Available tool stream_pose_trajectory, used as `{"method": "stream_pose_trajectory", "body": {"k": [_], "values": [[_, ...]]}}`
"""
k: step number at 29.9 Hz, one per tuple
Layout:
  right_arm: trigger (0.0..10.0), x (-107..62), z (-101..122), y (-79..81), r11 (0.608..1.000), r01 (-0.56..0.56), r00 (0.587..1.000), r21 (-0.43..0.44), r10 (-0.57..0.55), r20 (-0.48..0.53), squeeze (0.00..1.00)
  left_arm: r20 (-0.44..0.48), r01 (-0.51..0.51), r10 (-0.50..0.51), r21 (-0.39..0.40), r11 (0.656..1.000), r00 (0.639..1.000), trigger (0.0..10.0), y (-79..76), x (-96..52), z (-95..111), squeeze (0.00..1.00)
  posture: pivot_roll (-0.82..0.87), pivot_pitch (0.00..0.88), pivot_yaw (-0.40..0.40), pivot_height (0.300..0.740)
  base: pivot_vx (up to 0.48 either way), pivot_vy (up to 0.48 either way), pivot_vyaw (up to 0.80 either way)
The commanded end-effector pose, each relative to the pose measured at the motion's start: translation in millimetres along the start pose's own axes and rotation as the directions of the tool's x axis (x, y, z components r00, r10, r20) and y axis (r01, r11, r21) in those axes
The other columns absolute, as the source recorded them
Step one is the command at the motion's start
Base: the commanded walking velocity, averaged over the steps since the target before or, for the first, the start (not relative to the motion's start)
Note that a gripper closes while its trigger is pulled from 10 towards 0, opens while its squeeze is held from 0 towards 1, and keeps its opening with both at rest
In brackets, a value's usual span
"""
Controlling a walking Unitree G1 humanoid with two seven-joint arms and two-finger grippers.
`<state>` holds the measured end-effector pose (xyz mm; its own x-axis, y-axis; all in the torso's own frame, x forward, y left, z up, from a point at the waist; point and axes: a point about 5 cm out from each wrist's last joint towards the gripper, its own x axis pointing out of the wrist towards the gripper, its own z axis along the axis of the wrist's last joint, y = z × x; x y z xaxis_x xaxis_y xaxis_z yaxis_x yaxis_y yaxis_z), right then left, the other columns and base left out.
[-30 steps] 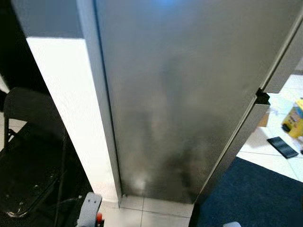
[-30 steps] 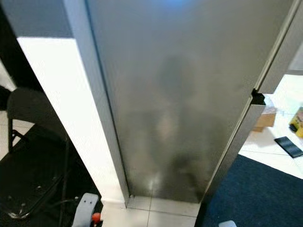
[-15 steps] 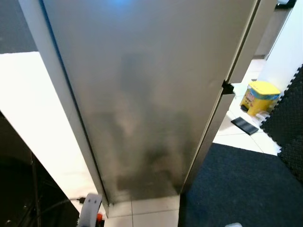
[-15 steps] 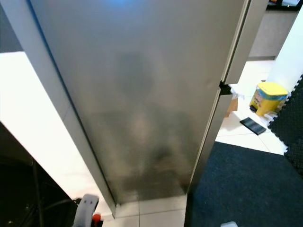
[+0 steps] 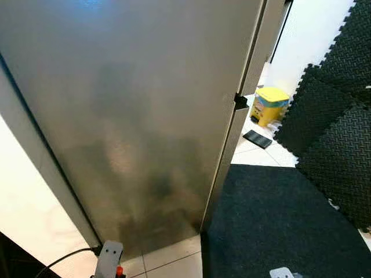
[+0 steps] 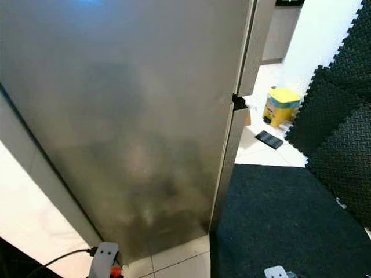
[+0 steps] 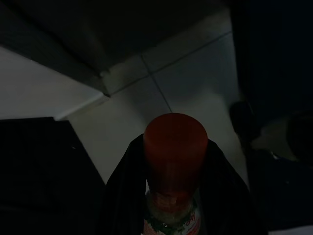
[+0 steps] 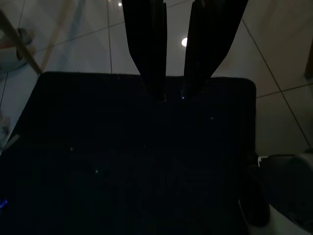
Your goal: Restocking fridge
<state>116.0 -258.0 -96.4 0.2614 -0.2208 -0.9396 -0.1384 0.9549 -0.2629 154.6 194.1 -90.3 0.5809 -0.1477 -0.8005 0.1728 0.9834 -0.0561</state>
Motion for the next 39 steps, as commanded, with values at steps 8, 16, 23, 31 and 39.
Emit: {"method": "stream_pose_trajectory", "body": {"k": [8,16,23,31,39], "values": [[10.0,0.4,3.3,7.2,1.000,-0.011,1.000,-0.006,0.011,0.008,0.00,-0.019,0.000,0.000,-0.015,1.000,1.000,10.0,-1.6,-0.6,-4.8,0.00,-0.03,0.000,0.010,0.740,0.000,0.000,0.00],[10.0,0.2,2.9,4.5,1.000,-0.010,1.000,-0.012,0.011,0.009,0.00,-0.020,-0.009,0.008,-0.039,0.999,1.000,10.0,-2.2,-0.4,-5.5,0.00,-0.03,0.000,0.008,0.740,0.000,0.000,0.00],[10.0,0.2,2.9,4.1,1.000,-0.011,1.000,-0.017,0.011,0.008,0.00,-0.028,-0.014,0.012,-0.071,0.997,1.000,10.0,-2.5,-1.0,-8.4,0.00,-0.03,0.000,0.007,0.740,0.000,0.000,0.00],[10.0,0.2,2.8,3.2,1.000,-0.011,1.000,-0.022,0.011,0.007,0.00,-0.036,0.013,-0.017,-0.111,0.994,0.999,10.0,-6.1,-1.4,-12.2,0.00,-0.03,0.000,0.003,0.740,0.000,-0.204,0.00],[10.0,0.2,2.8,3.0,1.000,-0.011,1.000,-0.027,0.011,0.007,0.00,-0.026,-0.015,0.012,-0.145,0.989,1.000,10.0,-2.2,-1.6,-10.4,0.00,-0.03,0.000,0.003,0.740,0.000,-0.138,0.00]]}}
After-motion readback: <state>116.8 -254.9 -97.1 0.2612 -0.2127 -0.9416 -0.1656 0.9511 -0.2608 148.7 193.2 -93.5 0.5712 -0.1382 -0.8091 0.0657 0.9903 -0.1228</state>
